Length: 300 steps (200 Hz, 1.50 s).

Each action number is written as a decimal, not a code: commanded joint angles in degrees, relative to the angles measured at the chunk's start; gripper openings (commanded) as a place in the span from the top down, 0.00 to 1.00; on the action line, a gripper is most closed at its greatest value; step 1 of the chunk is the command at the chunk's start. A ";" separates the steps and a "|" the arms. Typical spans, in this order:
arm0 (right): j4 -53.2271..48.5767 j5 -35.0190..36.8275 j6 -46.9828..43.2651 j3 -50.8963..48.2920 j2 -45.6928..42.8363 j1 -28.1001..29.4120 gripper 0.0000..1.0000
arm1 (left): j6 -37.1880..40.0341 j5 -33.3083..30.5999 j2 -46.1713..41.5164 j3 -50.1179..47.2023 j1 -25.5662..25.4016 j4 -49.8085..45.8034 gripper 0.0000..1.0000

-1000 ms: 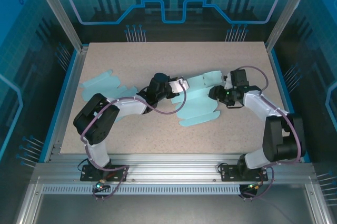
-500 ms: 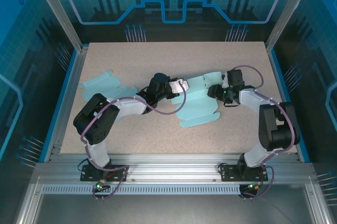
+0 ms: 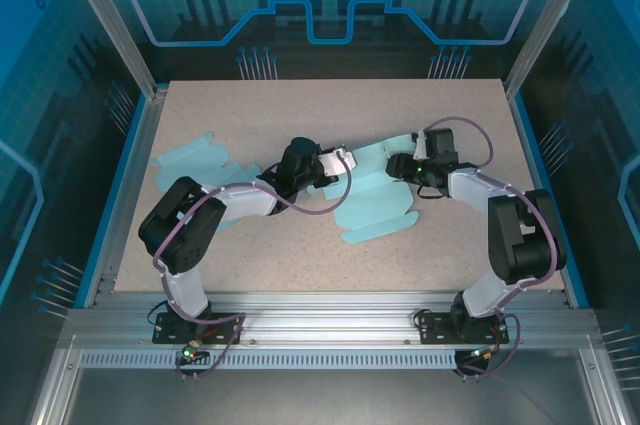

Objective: Fold the paper box

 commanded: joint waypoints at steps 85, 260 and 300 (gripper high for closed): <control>5.46 -0.75 3.38 -0.57 0.71 4.58 0.63 | 1.64 -2.64 2.60 4.03 -1.62 -0.36 1.00; -12.13 2.54 0.34 -5.75 -20.04 -3.17 0.49 | 16.07 -5.30 7.59 2.88 -2.16 4.01 1.00; -14.17 -2.08 0.09 1.83 -15.55 -11.94 0.50 | 20.52 -5.70 7.79 0.74 -2.48 10.57 1.00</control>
